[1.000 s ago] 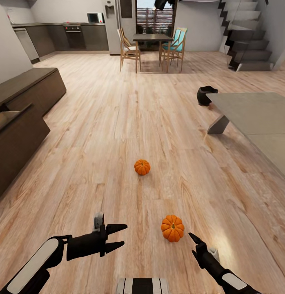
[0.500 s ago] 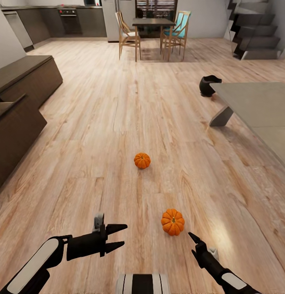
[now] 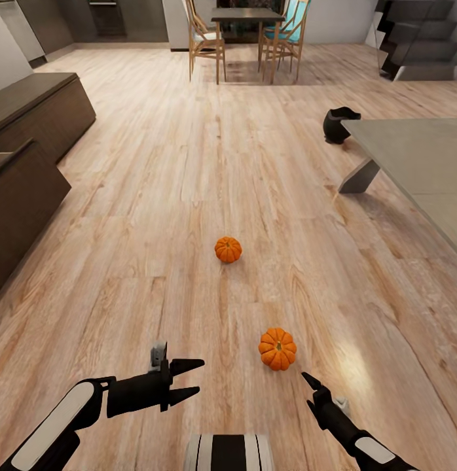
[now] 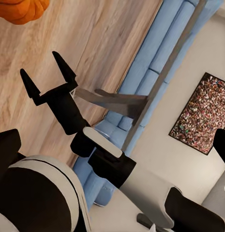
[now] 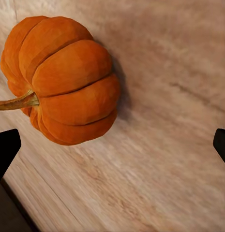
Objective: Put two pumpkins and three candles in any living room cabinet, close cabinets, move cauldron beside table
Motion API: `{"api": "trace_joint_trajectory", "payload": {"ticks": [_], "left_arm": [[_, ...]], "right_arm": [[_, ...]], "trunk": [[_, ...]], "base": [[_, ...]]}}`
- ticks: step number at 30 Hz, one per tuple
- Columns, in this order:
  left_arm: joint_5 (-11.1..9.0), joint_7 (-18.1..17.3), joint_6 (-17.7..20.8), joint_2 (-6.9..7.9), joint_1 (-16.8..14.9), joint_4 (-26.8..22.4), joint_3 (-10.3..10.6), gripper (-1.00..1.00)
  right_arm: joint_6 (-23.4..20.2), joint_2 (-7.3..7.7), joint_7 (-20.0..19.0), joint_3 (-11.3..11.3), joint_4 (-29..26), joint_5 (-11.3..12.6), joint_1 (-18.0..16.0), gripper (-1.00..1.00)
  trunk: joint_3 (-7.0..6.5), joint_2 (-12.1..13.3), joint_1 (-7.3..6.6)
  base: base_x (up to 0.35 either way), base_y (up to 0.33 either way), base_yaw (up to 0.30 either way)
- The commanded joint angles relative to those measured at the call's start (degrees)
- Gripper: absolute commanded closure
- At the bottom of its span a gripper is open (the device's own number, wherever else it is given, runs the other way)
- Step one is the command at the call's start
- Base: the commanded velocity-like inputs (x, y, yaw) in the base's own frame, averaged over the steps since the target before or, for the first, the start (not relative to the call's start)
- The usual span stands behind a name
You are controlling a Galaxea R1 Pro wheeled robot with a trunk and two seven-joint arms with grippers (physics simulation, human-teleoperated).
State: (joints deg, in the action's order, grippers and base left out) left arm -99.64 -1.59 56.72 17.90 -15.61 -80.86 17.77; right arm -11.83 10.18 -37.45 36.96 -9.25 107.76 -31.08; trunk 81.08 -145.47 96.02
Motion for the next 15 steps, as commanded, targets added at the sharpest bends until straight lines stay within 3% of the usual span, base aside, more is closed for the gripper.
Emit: {"api": "trace_joint_trajectory", "payload": {"ticks": [1,15], "left_arm": [[0.06,-0.17,0.05,0.04,-0.03,0.00,0.07,-1.00],[0.06,-0.17,0.05,0.03,-0.04,0.00,0.07,-1.00]], "right_arm": [[-0.38,0.02,-0.17,0.31,0.03,0.61,-0.03,-1.00],[-0.30,0.02,-0.13,0.35,0.11,0.61,-0.03,-1.00]], "trunk": [[0.26,-0.03,0.02],[3.36,-0.21,0.38]], "base": [[0.000,0.000,0.000],[0.000,0.000,0.000]]}}
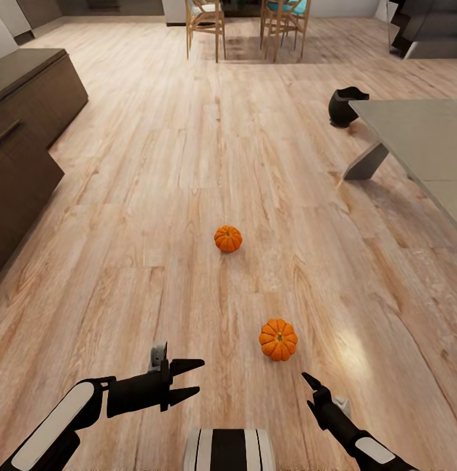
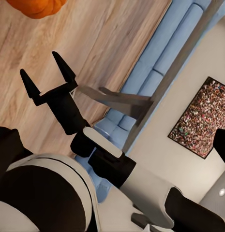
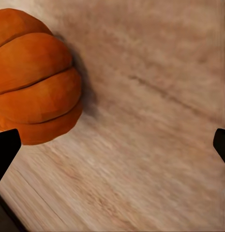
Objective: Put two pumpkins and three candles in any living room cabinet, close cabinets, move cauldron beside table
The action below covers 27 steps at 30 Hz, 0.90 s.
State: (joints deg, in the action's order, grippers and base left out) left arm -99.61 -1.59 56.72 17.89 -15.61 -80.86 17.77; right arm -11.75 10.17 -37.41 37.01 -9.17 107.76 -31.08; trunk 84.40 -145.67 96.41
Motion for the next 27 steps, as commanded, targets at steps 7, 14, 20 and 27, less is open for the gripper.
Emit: {"api": "trace_joint_trajectory", "payload": {"ticks": [7,14,20,27], "left_arm": [[0.03,-0.17,0.06,0.05,-0.03,-0.04,0.07,-1.00],[0.05,-0.17,0.06,0.27,0.05,0.00,0.07,-1.00],[0.03,-0.17,0.06,0.56,0.05,0.00,0.07,-1.00],[0.03,-0.17,0.06,0.57,0.05,0.00,0.07,-1.00]], "right_arm": [[-0.37,0.02,-0.20,0.32,0.03,0.61,-0.03,-1.00],[-0.37,0.02,-0.21,0.32,0.03,0.61,-0.03,-1.00],[-0.34,0.02,-0.21,0.29,0.03,0.61,-0.03,-1.00],[-0.29,0.01,-0.21,0.33,0.03,0.61,-0.03,-1.00]], "trunk": [[1.59,-0.11,0.17],[2.70,-0.18,0.30],[2.70,-0.18,0.30],[2.70,-0.18,0.30]], "base": [[0.000,0.000,0.000],[0.000,0.000,0.000],[0.125,0.025,0.000],[0.087,0.027,0.000]]}}
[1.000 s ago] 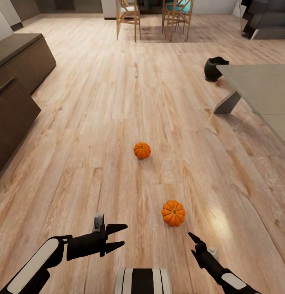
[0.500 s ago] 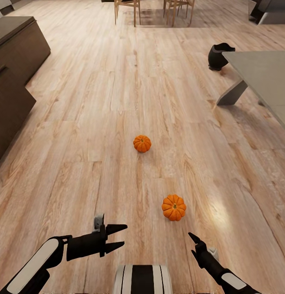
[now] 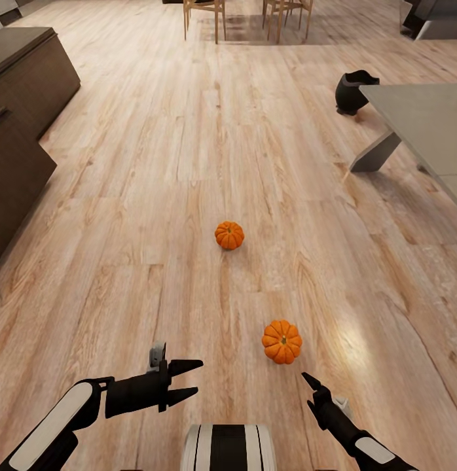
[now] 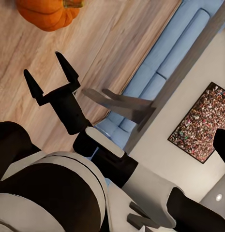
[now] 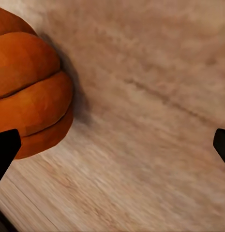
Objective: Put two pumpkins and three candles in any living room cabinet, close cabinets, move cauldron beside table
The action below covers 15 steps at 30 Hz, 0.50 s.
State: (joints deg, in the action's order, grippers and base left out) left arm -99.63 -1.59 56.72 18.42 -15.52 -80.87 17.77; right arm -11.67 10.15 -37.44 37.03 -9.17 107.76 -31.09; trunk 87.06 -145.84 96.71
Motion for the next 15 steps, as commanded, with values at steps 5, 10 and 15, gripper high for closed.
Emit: {"api": "trace_joint_trajectory", "payload": {"ticks": [5,10,15], "left_arm": [[0.03,-0.17,0.06,0.04,-0.03,0.01,0.08,-1.00],[0.02,-0.17,0.06,0.04,-0.02,0.01,0.08,-1.00],[0.02,-0.17,0.06,0.04,-0.03,0.03,0.08,-1.00]], "right_arm": [[-0.39,0.04,-0.17,0.32,0.01,0.57,-0.03,-1.00],[-0.74,0.12,-0.50,0.33,-0.27,0.43,-0.03,-1.00],[-0.91,0.13,-1.04,0.34,-0.40,0.35,-0.03,-1.00]], "trunk": [[0.03,-0.01,-0.01],[0.03,-0.01,-0.01],[0.03,-0.01,-0.01]], "base": [[0.055,0.106,0.000],[0.010,0.018,0.000],[0.001,0.001,0.000]]}}
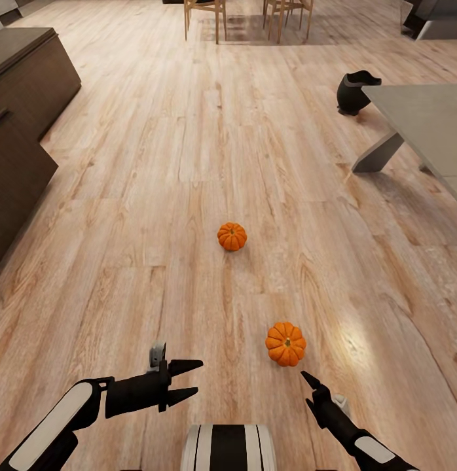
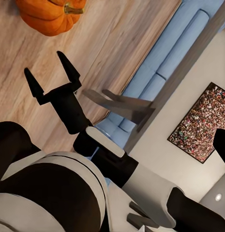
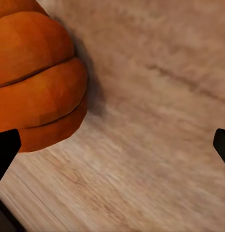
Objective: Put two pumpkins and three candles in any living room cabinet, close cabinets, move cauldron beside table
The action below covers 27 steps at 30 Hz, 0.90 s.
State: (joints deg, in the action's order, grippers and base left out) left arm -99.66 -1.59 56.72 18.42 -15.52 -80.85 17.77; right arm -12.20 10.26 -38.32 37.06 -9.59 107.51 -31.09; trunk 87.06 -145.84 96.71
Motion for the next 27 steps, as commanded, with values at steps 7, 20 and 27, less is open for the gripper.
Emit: {"api": "trace_joint_trajectory", "payload": {"ticks": [7,20,27], "left_arm": [[0.02,-0.17,0.05,0.04,-0.04,0.02,0.07,-1.00],[0.04,-0.17,0.05,-0.01,-0.04,-0.01,0.07,-1.00],[0.07,-0.17,0.05,-0.01,-0.04,-0.01,0.07,-1.00]], "right_arm": [[-0.19,-0.02,-1.58,0.32,0.01,0.60,-0.03,-1.00],[0.07,-0.06,-2.11,0.29,0.58,0.56,-0.03,-1.00],[0.11,-0.06,-2.11,0.30,0.67,0.52,-0.03,-1.00]], "trunk": [[0.03,-0.01,-0.01],[0.03,-0.01,-0.01],[0.03,-0.01,-0.01]], "base": [[0.093,0.061,0.000],[0.093,0.022,0.000],[0.020,0.004,0.000]]}}
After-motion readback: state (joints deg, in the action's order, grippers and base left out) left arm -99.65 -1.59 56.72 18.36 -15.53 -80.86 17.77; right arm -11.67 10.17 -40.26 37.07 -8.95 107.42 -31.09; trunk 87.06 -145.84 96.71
